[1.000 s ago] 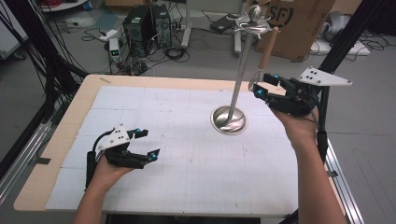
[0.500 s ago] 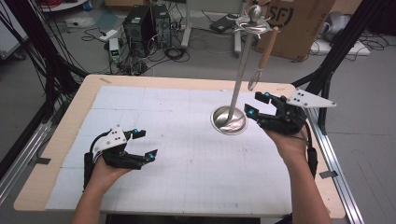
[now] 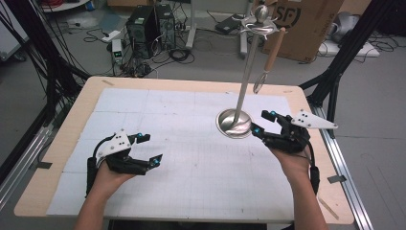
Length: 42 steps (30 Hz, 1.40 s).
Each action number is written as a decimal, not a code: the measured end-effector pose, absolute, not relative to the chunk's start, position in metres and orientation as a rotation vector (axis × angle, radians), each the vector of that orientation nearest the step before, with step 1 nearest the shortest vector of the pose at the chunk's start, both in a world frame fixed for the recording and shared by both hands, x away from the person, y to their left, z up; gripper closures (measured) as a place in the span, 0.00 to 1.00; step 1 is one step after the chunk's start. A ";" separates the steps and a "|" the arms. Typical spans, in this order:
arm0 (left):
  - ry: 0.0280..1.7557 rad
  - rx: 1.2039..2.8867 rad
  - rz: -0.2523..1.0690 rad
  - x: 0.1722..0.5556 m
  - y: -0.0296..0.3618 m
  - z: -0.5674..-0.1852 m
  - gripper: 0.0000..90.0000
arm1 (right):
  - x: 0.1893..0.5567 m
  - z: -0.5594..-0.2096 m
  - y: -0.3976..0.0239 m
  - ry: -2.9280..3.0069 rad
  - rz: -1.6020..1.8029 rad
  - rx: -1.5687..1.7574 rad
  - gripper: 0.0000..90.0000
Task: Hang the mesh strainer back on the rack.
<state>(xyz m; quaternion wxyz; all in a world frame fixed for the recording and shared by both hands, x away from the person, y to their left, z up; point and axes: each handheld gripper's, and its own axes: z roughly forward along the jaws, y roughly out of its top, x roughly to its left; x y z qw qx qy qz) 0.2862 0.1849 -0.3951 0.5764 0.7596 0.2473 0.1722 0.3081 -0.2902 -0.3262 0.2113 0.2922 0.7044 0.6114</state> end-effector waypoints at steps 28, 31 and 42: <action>0.590 1.774 0.396 0.287 0.184 -0.403 0.19 | 0.289 -0.383 -0.286 1.997 1.698 0.835 0.29; 0.591 1.779 0.400 0.287 0.183 -0.403 0.19 | 0.288 -0.384 -0.285 2.000 1.699 0.835 0.28; 0.604 1.777 0.403 0.288 0.184 -0.405 0.19 | 0.288 -0.390 -0.285 2.000 1.711 0.869 0.22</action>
